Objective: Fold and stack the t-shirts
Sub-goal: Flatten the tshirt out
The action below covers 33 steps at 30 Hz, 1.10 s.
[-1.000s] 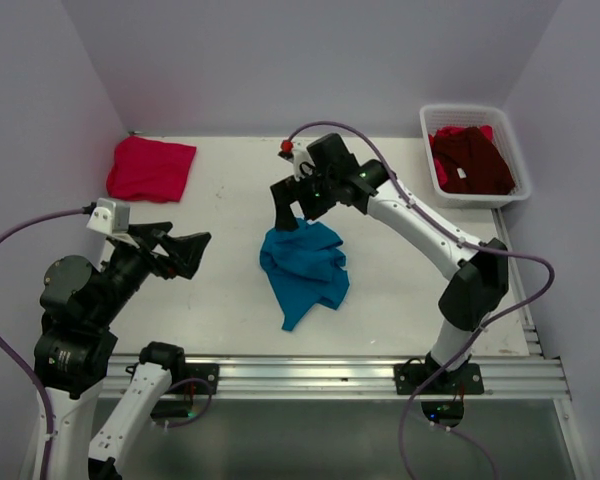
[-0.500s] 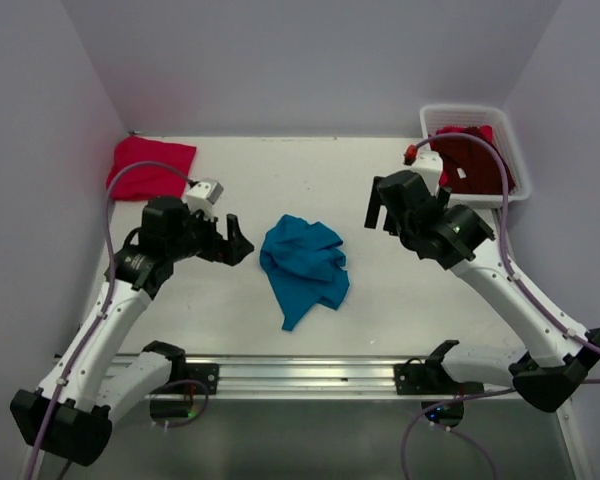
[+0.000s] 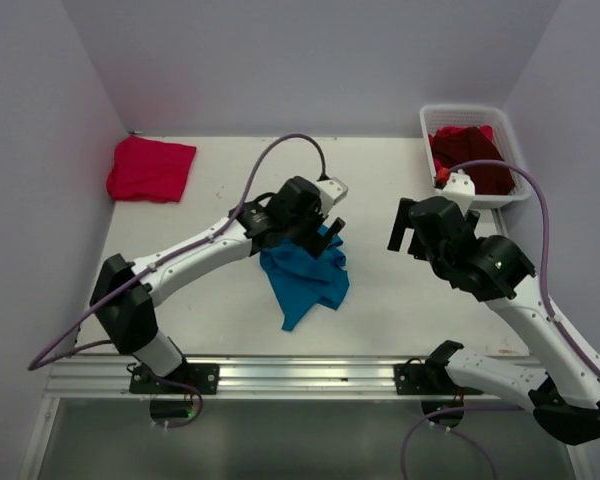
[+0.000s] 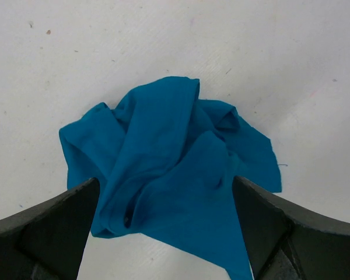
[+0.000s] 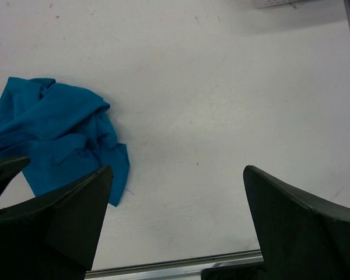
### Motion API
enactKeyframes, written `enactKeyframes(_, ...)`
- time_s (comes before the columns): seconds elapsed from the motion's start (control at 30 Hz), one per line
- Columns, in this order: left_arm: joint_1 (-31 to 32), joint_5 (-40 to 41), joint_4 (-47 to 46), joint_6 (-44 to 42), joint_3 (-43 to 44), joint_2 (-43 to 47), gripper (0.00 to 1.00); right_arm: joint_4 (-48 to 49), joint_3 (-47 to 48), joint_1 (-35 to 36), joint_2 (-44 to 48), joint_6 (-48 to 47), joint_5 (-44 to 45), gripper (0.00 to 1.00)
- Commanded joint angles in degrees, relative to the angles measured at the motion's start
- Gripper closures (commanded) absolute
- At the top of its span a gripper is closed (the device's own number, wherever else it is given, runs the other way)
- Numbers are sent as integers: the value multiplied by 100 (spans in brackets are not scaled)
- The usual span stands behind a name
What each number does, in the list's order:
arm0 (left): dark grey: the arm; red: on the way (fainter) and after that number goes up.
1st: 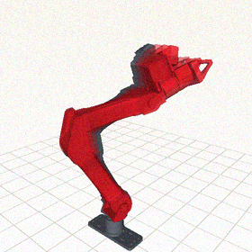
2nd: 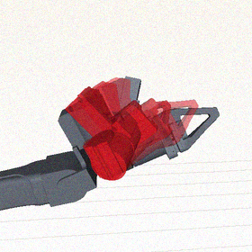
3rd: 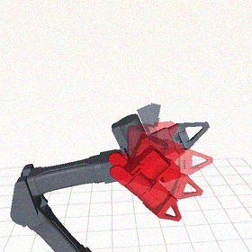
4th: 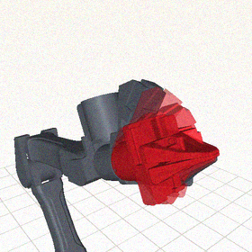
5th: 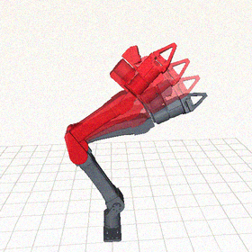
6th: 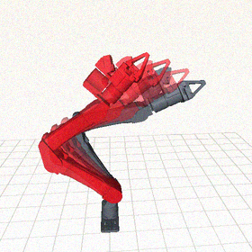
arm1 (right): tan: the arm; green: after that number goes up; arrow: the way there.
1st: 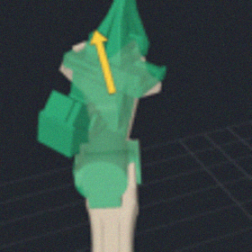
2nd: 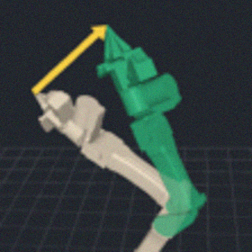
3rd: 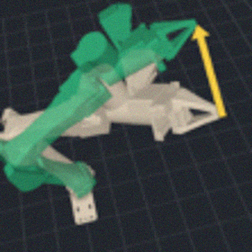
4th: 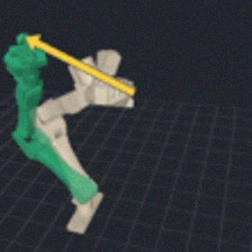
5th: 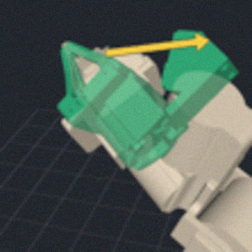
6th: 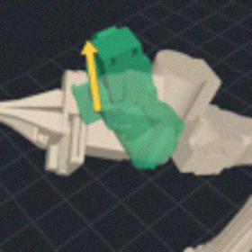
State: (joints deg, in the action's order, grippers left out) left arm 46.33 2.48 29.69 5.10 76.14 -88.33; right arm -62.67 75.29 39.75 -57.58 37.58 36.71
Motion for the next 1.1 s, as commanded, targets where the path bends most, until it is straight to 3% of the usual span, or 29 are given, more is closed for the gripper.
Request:
enactKeyframes(0.0, 324, 1367, 282, -736, 698, -648, 0, -175, -58, 16, 265, 100, -58, 1)
enactKeyframes(0.3, 562, 1993, 169, -1555, 1245, -1853, 2, -245, -93, 24, 687, -5, -287, 1)
enactKeyframes(0.63, 764, 1440, -728, -2373, 1588, -2329, 6, -236, -23, 16, 766, -155, -375, 1)
enactKeyframes(0.93, 1010, 772, -183, -2620, 2344, -3101, 6, -254, 4, 16, 775, -190, -366, 1)
enactKeyframes(1.07, 1036, 1025, -174, -2646, 2309, -3365, 6, -272, 30, 16, 801, -216, -296, 1)
